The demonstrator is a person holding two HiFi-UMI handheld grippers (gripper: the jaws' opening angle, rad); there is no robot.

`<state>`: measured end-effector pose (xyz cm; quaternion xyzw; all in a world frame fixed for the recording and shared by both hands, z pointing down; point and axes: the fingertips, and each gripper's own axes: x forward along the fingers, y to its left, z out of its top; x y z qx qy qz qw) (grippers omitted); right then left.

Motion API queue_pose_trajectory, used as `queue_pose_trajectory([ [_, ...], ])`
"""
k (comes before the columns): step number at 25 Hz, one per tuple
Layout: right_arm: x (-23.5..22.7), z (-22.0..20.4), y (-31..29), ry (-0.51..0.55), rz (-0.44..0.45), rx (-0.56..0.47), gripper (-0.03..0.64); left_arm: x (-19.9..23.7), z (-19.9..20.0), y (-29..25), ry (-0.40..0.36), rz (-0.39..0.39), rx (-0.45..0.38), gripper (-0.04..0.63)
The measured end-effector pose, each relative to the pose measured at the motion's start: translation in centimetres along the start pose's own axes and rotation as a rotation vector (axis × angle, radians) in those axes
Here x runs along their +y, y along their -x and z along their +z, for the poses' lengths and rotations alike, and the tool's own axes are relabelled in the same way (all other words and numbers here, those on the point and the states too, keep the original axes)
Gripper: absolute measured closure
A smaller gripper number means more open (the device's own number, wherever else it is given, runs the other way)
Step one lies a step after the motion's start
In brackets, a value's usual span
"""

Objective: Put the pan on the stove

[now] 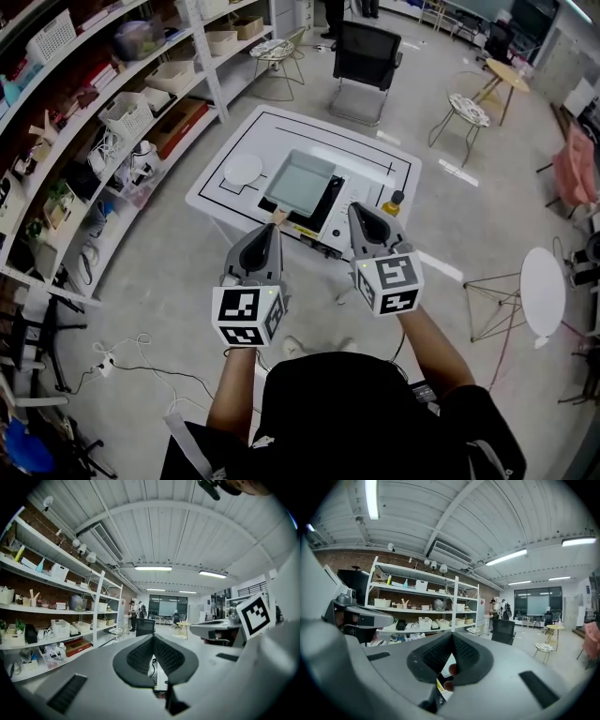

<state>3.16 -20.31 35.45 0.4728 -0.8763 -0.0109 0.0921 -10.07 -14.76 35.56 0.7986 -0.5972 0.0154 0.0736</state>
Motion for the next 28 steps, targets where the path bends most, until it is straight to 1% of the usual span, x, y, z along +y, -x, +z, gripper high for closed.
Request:
queue_pose_trajectory([
  [6, -0.7, -0.4, 1.2, -0.001, 0.032, -0.007, 0.615, -1.8, 0.2, -0.2, -0.007, 0.025, -0.007, 0.584],
  [13, -0.9, -0.6, 1.7, 0.008, 0.052, -0.004, 0.615, -3.1, 0.6, -0.2, -0.014, 0.028, -0.010, 0.584],
  [18, -0.8, -0.6, 1.7, 0.027, 0.060, -0.008, 0.615, -3.3, 0.7, -0.2, -0.021, 0.035, -0.009, 0.584],
  [28, -0.5, -0.8, 1.8, 0.024, 0.069, -0.007, 0.615, -3.3, 0.7, 0.1, -0.027, 0.045, -0.003, 0.584],
])
